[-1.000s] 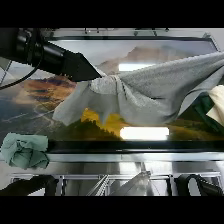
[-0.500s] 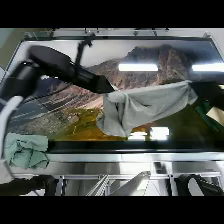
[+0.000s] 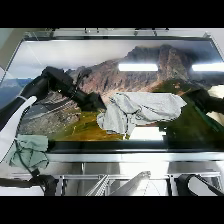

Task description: Fold the shirts.

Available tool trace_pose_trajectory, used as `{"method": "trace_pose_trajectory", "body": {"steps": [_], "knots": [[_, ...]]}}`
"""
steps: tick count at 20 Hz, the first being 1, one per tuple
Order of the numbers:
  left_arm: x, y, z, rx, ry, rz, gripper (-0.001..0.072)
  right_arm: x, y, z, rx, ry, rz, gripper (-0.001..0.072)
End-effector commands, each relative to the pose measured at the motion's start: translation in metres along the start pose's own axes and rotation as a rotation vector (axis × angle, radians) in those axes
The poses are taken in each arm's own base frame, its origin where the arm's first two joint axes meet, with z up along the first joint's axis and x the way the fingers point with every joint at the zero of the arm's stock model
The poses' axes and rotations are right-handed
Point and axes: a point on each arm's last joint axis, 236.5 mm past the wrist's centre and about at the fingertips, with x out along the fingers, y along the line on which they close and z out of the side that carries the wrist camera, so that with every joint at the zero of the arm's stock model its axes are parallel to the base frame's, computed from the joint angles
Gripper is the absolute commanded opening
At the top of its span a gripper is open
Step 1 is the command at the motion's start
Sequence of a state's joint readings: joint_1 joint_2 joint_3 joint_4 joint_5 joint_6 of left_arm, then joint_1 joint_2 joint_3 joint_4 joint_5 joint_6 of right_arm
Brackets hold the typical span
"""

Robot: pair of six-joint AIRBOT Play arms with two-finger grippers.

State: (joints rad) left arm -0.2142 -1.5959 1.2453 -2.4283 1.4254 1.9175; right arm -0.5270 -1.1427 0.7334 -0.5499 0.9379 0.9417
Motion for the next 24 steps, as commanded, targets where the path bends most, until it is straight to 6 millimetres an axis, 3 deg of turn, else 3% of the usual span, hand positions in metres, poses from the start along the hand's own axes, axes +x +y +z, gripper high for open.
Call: {"method": "trace_pose_trajectory", "body": {"steps": [1, 3, 5, 7, 13, 16, 18, 20, 22, 23, 24], "knots": [[0.008, 0.027, -0.049, -0.128, 0.037, -0.012, 0.0715, 0.013, -0.026, -0.039, 0.152, 0.176, -0.017, 0.0498], [0.010, 0.043, -0.064, -0.193, -0.001, -0.001, 0.0714, 0.018, -0.049, -0.035, 0.246, 0.157, -0.050, 0.0496], [0.006, 0.051, -0.078, -0.236, -0.027, -0.002, 0.0713, 0.025, -0.073, -0.035, 0.305, 0.168, -0.069, 0.0408], [0.000, 0.056, -0.089, -0.267, -0.054, -0.006, 0.0713, 0.038, -0.092, -0.037, 0.345, 0.202, -0.077, 0.0408], [-0.022, 0.072, -0.104, -0.350, -0.160, -0.009, 0.0704, 0.063, -0.115, -0.005, 0.382, 0.201, -0.080, 0.0405], [-0.032, 0.085, -0.103, -0.398, -0.211, -0.010, 0.0704, 0.083, -0.112, -0.012, 0.398, 0.238, -0.062, 0.0377], [-0.038, 0.091, -0.095, -0.414, -0.255, -0.008, 0.0703, 0.101, -0.098, -0.016, 0.404, 0.249, -0.020, 0.0337], [-0.041, 0.094, -0.083, -0.418, -0.309, -0.001, 0.0703, 0.114, -0.077, -0.007, 0.387, 0.227, 0.032, 0.0336], [-0.035, 0.099, -0.070, -0.420, -0.343, 0.013, 0.0704, 0.120, -0.062, 0.000, 0.361, 0.219, 0.055, 0.0326], [-0.027, 0.101, -0.064, -0.431, -0.347, 0.011, 0.0703, 0.123, -0.055, 0.002, 0.342, 0.222, 0.061, 0.0215], [-0.015, 0.103, -0.056, -0.438, -0.339, 0.010, 0.0703, 0.125, -0.051, 0.004, 0.330, 0.222, 0.066, 0.0207]]}}
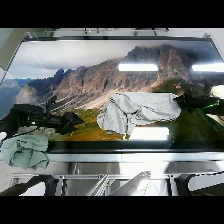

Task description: Fold the shirts.

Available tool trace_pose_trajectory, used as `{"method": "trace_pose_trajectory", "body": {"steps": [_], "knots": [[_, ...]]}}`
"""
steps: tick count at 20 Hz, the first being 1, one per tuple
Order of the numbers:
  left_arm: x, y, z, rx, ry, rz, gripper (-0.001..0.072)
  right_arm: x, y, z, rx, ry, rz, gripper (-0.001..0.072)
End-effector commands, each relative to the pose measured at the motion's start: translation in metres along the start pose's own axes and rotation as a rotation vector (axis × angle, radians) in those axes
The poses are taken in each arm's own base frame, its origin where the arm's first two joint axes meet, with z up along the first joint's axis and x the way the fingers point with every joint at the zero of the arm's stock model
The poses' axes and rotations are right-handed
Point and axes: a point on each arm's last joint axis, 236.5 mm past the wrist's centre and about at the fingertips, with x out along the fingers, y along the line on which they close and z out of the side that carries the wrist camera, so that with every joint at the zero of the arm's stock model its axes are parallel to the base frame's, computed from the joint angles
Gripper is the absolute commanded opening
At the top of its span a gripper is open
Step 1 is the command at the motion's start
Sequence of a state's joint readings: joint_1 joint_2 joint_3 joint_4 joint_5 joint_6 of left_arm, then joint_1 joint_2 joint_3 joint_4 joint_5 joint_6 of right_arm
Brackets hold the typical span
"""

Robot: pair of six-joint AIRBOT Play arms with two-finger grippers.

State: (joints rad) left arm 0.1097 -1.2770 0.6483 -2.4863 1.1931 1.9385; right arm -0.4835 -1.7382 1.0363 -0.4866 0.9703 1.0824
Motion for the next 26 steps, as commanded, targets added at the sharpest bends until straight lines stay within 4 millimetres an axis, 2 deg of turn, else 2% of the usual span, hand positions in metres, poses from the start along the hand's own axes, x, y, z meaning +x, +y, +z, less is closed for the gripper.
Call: {"method": "trace_pose_trajectory", "body": {"steps": [1, 2, 3, 6, 7, 9, 10, 11, 12, 13, 15, 17, 18, 19, 20, 21, 22, 23, 24, 26], "knots": [[0.036, 0.002, 0.020, -0.010, -0.019, 0.025, 0.0703, 0.011, 0.027, 0.001, -0.041, 0.002, 0.042, 0.0198], [0.052, 0.003, 0.022, 0.000, 0.011, 0.041, 0.0694, 0.014, 0.030, -0.001, -0.048, 0.009, 0.043, 0.0109], [0.066, 0.001, 0.025, 0.011, 0.042, 0.052, 0.0695, 0.015, 0.031, -0.002, -0.051, 0.012, 0.043, 0.0077], [0.107, -0.017, 0.040, 0.074, 0.101, 0.054, 0.0695, 0.015, 0.034, -0.007, -0.064, 0.032, 0.053, 0.0077], [0.119, -0.031, 0.047, 0.092, 0.109, 0.032, 0.0662, 0.014, 0.034, -0.009, -0.062, 0.039, 0.058, 0.0077], [0.138, -0.055, 0.061, 0.158, 0.115, 0.014, 0.0426, 0.014, 0.037, -0.014, -0.063, 0.062, 0.070, 0.0077], [0.144, -0.069, 0.062, 0.191, 0.138, 0.000, 0.0297, 0.013, 0.039, -0.018, -0.064, 0.075, 0.077, 0.0061], [0.147, -0.083, 0.057, 0.225, 0.183, -0.021, 0.0080, 0.012, 0.043, -0.021, -0.075, 0.087, 0.092, 0.0012], [0.143, -0.096, 0.050, 0.255, 0.230, -0.045, 0.0019, 0.008, 0.051, -0.024, -0.097, 0.098, 0.120, 0.0012], [0.133, -0.109, 0.045, 0.291, 0.269, -0.074, 0.0019, -0.002, 0.067, -0.026, -0.116, 0.100, 0.165, 0.0012], [0.091, -0.142, 0.045, 0.381, 0.284, -0.137, 0.0018, -0.039, 0.120, -0.026, -0.199, 0.063, 0.325, 0.0012], [0.020, -0.191, 0.051, 0.516, 0.203, -0.192, 0.0017, -0.110, 0.199, -0.028, -0.361, -0.056, 0.538, 0.0012], [-0.025, -0.220, 0.049, 0.617, 0.130, -0.209, 0.0018, -0.161, 0.246, -0.039, -0.494, -0.148, 0.665, 0.0012], [-0.070, -0.249, 0.043, 0.716, 0.038, -0.216, 0.0018, -0.215, 0.288, -0.059, -0.635, -0.248, 0.786, 0.0013], [-0.121, -0.282, 0.031, 0.830, -0.092, -0.216, 0.0018, -0.275, 0.328, -0.089, -0.767, -0.362, 0.902, 0.0013], [-0.168, -0.312, 0.012, 0.932, -0.227, -0.210, 0.0018, -0.325, 0.358, -0.122, -0.867, -0.473, 0.979, 0.0013], [-0.214, -0.341, -0.016, 1.041, -0.373, -0.202, 0.0019, -0.369, 0.382, -0.159, -0.980, -0.604, 1.007, 0.0013], [-0.251, -0.361, -0.046, 1.129, -0.495, -0.183, 0.0020, -0.397, 0.397, -0.189, -1.075, -0.733, 0.967, 0.0013], [-0.282, -0.374, -0.076, 1.206, -0.606, -0.154, 0.0020, -0.415, 0.408, -0.215, -1.158, -0.866, 0.874, 0.0012], [-0.317, -0.384, -0.119, 1.280, -0.741, -0.107, 0.0020, -0.437, 0.421, -0.258, -1.292, -1.073, 0.700, 0.0011]]}}
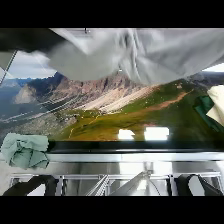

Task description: Fold the shirts.

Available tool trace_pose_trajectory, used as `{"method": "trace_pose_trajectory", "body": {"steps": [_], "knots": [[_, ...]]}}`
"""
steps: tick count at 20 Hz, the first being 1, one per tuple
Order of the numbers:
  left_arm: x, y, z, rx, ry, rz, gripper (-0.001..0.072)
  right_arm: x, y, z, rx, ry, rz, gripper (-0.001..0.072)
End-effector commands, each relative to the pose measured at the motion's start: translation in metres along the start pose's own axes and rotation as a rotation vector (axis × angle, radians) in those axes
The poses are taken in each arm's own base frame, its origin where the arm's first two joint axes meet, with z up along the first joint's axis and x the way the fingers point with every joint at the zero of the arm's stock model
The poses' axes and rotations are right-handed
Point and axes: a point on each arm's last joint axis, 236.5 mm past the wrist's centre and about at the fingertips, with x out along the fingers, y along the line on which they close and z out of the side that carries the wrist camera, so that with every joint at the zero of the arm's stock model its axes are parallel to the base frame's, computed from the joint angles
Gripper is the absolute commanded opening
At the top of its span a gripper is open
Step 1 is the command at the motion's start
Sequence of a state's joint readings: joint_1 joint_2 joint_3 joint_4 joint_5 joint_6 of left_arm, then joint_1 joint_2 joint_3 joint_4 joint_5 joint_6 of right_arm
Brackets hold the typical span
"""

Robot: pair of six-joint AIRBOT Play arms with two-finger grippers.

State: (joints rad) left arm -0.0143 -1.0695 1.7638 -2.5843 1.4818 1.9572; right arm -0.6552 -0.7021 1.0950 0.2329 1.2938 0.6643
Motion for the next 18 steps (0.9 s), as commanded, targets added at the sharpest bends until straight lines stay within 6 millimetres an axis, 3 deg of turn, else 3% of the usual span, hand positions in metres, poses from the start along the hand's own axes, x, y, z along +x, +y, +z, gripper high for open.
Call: {"method": "trace_pose_trajectory", "body": {"steps": [1, 2, 3, 4, 6, 8, 9, 10, 13, 15, 16, 17, 18], "knots": [[-0.081, -0.083, 0.027, 0.232, -0.187, 0.157, 0.0020, -0.016, 0.122, 0.040, -0.424, -0.165, -0.104, 0.0011], [-0.084, -0.084, 0.024, 0.234, -0.186, 0.171, 0.0020, -0.018, 0.138, 0.042, -0.465, -0.187, -0.106, 0.0012], [-0.081, -0.074, 0.020, 0.207, -0.176, 0.178, 0.0020, -0.020, 0.137, 0.043, -0.503, -0.190, -0.129, 0.0011], [-0.073, -0.056, 0.013, 0.157, -0.153, 0.179, 0.0021, -0.019, 0.119, 0.042, -0.489, -0.167, -0.170, 0.0011], [-0.042, 0.002, -0.013, -0.013, -0.056, 0.149, 0.0021, -0.014, 0.057, 0.025, -0.299, -0.069, -0.203, 0.0011], [-0.005, 0.065, -0.051, -0.210, 0.053, 0.111, 0.0021, -0.011, -0.019, -0.015, -0.043, 0.046, -0.192, 0.0012], [0.015, 0.098, -0.075, -0.319, 0.110, 0.090, 0.0021, -0.009, -0.057, -0.045, 0.080, 0.108, -0.200, 0.0012], [0.033, 0.126, -0.100, -0.418, 0.165, 0.071, 0.0021, -0.009, -0.101, -0.088, 0.204, 0.194, -0.233, 0.0012], [0.092, 0.194, -0.181, -0.646, 0.315, -0.003, 0.0020, -0.010, -0.205, -0.244, 0.498, 0.462, -0.361, 0.0012], [0.128, 0.217, -0.229, -0.746, 0.417, -0.059, 0.0017, -0.011, -0.257, -0.329, 0.628, 0.542, -0.452, 0.0014], [0.143, 0.224, -0.247, -0.786, 0.461, -0.084, 0.0018, -0.014, -0.277, -0.357, 0.686, 0.553, -0.483, 0.0020], [0.154, 0.228, -0.262, -0.827, 0.502, -0.109, 0.0056, -0.015, -0.290, -0.377, 0.753, 0.558, -0.487, 0.0157], [0.160, 0.230, -0.270, -0.858, 0.538, -0.134, 0.0309, -0.015, -0.297, -0.386, 0.787, 0.566, -0.473, 0.0263]]}}
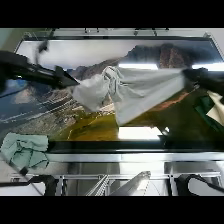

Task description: Fold the shirts.

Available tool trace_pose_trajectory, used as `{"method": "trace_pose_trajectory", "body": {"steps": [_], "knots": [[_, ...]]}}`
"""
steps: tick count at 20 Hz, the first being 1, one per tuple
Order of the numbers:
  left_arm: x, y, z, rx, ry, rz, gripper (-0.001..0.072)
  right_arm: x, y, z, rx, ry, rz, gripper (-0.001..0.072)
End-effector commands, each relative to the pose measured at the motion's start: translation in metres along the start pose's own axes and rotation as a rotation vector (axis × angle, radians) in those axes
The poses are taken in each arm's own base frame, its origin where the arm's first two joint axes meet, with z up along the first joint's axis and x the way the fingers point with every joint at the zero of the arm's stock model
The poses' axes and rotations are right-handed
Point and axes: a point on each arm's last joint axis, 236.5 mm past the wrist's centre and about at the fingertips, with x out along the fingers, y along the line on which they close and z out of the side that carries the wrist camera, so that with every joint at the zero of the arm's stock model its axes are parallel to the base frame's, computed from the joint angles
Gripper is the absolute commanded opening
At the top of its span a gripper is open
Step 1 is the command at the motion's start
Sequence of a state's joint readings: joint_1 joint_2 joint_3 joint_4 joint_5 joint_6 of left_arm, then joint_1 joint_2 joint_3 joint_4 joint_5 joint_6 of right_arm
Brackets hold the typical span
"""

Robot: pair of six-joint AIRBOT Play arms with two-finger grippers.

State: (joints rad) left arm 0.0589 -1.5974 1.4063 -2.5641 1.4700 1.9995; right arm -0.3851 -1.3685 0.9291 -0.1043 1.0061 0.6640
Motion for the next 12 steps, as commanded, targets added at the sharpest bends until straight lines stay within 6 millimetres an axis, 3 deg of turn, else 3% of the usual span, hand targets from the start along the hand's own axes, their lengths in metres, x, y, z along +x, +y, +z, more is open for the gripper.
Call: {"method": "trace_pose_trajectory", "body": {"steps": [1, 2, 3, 4, 5, 7, 9, 10, 12], "knots": [[0.049, 0.046, -0.015, -0.133, 0.180, -0.067, 0.0553, 0.045, -0.072, -0.037, 0.143, 0.114, -0.026, 0.0262], [0.049, 0.046, -0.016, -0.145, 0.209, -0.079, 0.0720, 0.041, -0.071, -0.029, 0.139, 0.104, -0.015, 0.0263], [0.045, 0.044, -0.014, -0.136, 0.223, -0.088, 0.0716, 0.034, -0.065, -0.019, 0.134, 0.089, -0.001, 0.0306], [0.039, 0.041, -0.011, -0.128, 0.222, -0.090, 0.0716, 0.026, -0.059, -0.011, 0.138, 0.074, 0.005, 0.0407], [0.032, 0.037, -0.007, -0.112, 0.216, -0.089, 0.0716, 0.017, -0.051, -0.011, 0.147, 0.089, 0.007, 0.0409], [0.018, 0.032, -0.004, -0.095, 0.187, -0.074, 0.0716, 0.009, -0.043, -0.044, 0.173, 0.236, -0.032, 0.0410], [0.011, 0.032, -0.011, -0.100, 0.169, -0.070, 0.0715, 0.013, -0.054, -0.089, 0.184, 0.378, -0.128, 0.0409], [0.010, 0.034, -0.016, -0.118, 0.168, -0.072, 0.0715, 0.019, -0.066, -0.099, 0.170, 0.392, -0.190, 0.0409], [0.007, 0.038, -0.033, -0.170, 0.175, -0.081, 0.0715, 0.026, -0.096, -0.083, 0.182, 0.296, -0.309, 0.0410]]}}
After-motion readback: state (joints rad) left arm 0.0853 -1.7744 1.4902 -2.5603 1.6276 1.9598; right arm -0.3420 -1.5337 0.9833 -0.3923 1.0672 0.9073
